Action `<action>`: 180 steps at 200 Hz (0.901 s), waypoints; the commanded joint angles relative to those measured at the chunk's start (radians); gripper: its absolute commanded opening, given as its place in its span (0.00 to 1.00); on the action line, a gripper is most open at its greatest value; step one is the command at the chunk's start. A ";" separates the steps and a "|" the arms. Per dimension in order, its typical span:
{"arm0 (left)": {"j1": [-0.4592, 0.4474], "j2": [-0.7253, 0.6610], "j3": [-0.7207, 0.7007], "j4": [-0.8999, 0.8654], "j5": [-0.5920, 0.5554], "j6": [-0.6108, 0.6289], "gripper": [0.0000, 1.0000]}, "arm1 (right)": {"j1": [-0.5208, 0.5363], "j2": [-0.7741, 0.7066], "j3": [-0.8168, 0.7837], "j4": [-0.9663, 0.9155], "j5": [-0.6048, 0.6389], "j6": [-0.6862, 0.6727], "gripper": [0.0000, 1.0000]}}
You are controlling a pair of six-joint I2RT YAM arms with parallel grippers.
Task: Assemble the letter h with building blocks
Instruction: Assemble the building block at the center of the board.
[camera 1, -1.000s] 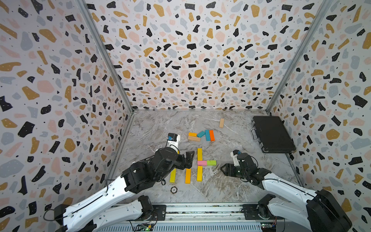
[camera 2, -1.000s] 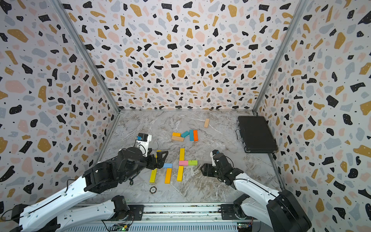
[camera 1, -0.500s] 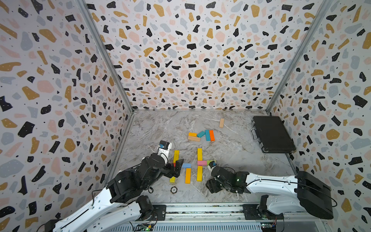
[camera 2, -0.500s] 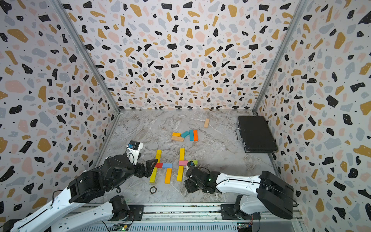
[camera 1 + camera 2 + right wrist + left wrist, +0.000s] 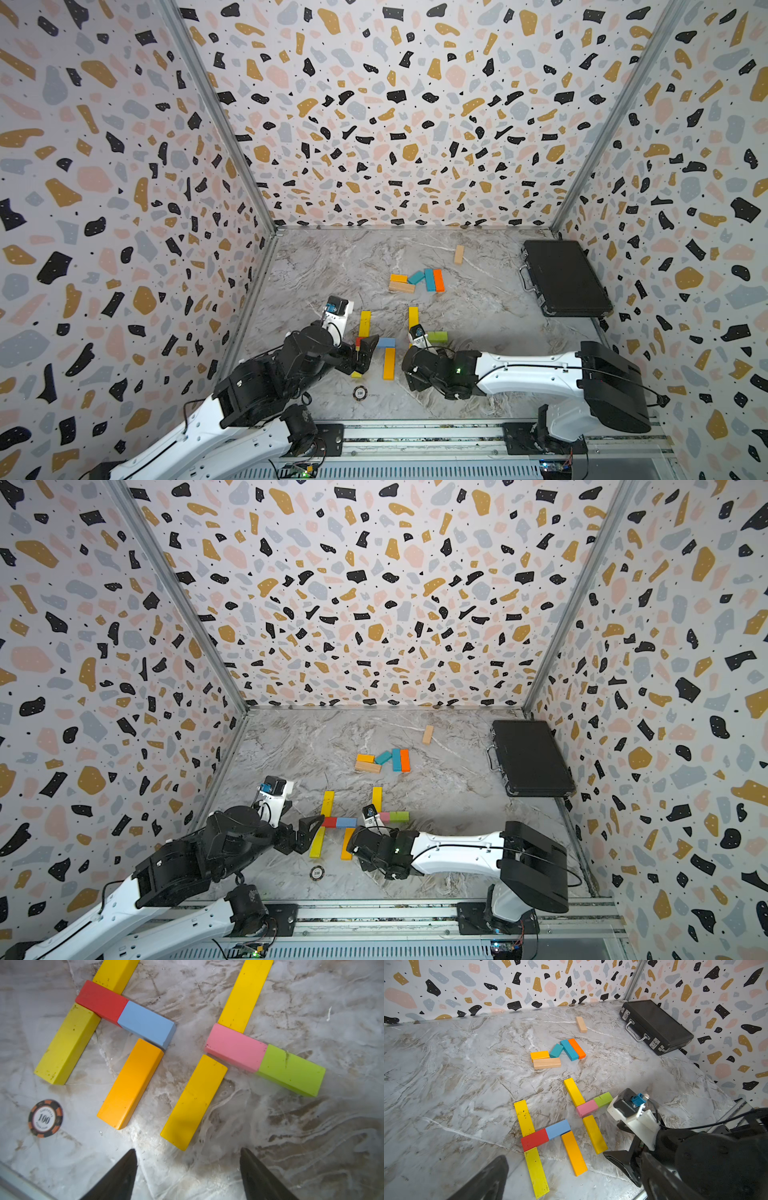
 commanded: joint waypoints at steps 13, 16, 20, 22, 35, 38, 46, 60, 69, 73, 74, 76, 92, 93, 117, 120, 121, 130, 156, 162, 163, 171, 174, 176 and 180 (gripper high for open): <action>0.005 -0.016 -0.011 0.031 0.012 0.008 0.99 | 0.017 0.078 0.069 -0.119 0.082 0.021 0.81; 0.005 -0.016 -0.011 0.031 0.012 0.009 0.99 | 0.018 0.082 0.072 -0.120 0.084 0.021 0.81; 0.005 -0.017 -0.011 0.031 0.013 0.009 0.99 | 0.020 0.087 0.075 -0.122 0.087 0.020 0.81; 0.005 -0.017 -0.011 0.030 0.013 0.009 0.99 | 0.020 0.090 0.075 -0.123 0.087 0.019 0.81; 0.005 -0.017 -0.012 0.031 0.014 0.009 0.99 | 0.023 0.102 0.082 -0.128 0.090 0.017 0.81; 0.005 -0.017 -0.012 0.031 0.013 0.009 0.99 | 0.023 0.103 0.083 -0.125 0.089 0.015 0.81; 0.005 -0.019 -0.011 0.031 0.012 0.007 0.99 | 0.025 0.105 0.084 -0.121 0.087 0.012 0.81; 0.005 -0.021 -0.014 0.034 0.010 0.008 0.99 | 0.030 0.101 0.081 -0.092 0.084 -0.002 0.82; 0.005 -0.022 -0.015 0.034 0.009 0.007 0.99 | 0.032 0.106 0.090 -0.090 0.081 -0.010 0.82; 0.005 -0.021 -0.015 0.034 0.010 0.007 0.99 | 0.032 0.110 0.097 -0.094 0.082 -0.011 0.82; 0.005 -0.022 -0.015 0.034 0.010 0.007 0.99 | 0.031 0.111 0.099 -0.096 0.082 -0.012 0.82; 0.005 -0.023 -0.016 0.034 0.009 0.006 0.99 | 0.032 0.114 0.102 -0.099 0.082 -0.014 0.82; 0.005 -0.022 -0.017 0.035 0.009 0.005 0.99 | 0.032 0.135 0.123 -0.111 0.081 -0.024 0.82; 0.005 -0.022 -0.017 0.035 0.009 0.006 0.99 | 0.032 0.137 0.124 -0.112 0.081 -0.025 0.82; 0.005 -0.019 -0.016 0.034 0.009 0.006 0.99 | 0.032 0.170 0.155 -0.149 0.089 -0.025 0.82; 0.005 -0.018 -0.016 0.034 0.009 0.006 0.99 | 0.031 0.174 0.159 -0.155 0.092 -0.023 0.82; 0.005 -0.019 -0.016 0.034 0.009 0.005 0.99 | 0.032 0.175 0.160 -0.157 0.093 -0.023 0.82; 0.005 -0.020 -0.017 0.035 0.008 0.006 0.99 | 0.032 0.182 0.171 -0.171 0.102 -0.019 0.81; 0.006 -0.020 -0.018 0.034 0.006 0.005 0.99 | 0.032 0.192 0.183 -0.188 0.120 -0.023 0.81; 0.007 -0.021 -0.017 0.034 0.005 0.006 0.99 | 0.032 0.194 0.185 -0.191 0.123 -0.023 0.82; 0.006 -0.021 -0.018 0.034 0.004 0.006 0.99 | 0.032 0.194 0.185 -0.192 0.123 -0.022 0.81; 0.006 -0.020 -0.018 0.035 0.004 0.005 0.99 | 0.032 0.196 0.185 -0.193 0.124 -0.025 0.82; 0.006 -0.020 -0.019 0.035 0.004 0.005 0.99 | 0.032 0.198 0.186 -0.193 0.124 -0.026 0.82; 0.006 -0.020 -0.019 0.035 0.004 0.005 0.99 | 0.032 0.199 0.186 -0.192 0.125 -0.025 0.81; 0.006 -0.021 -0.019 0.035 0.004 0.005 0.99 | 0.032 0.200 0.187 -0.192 0.125 -0.025 0.81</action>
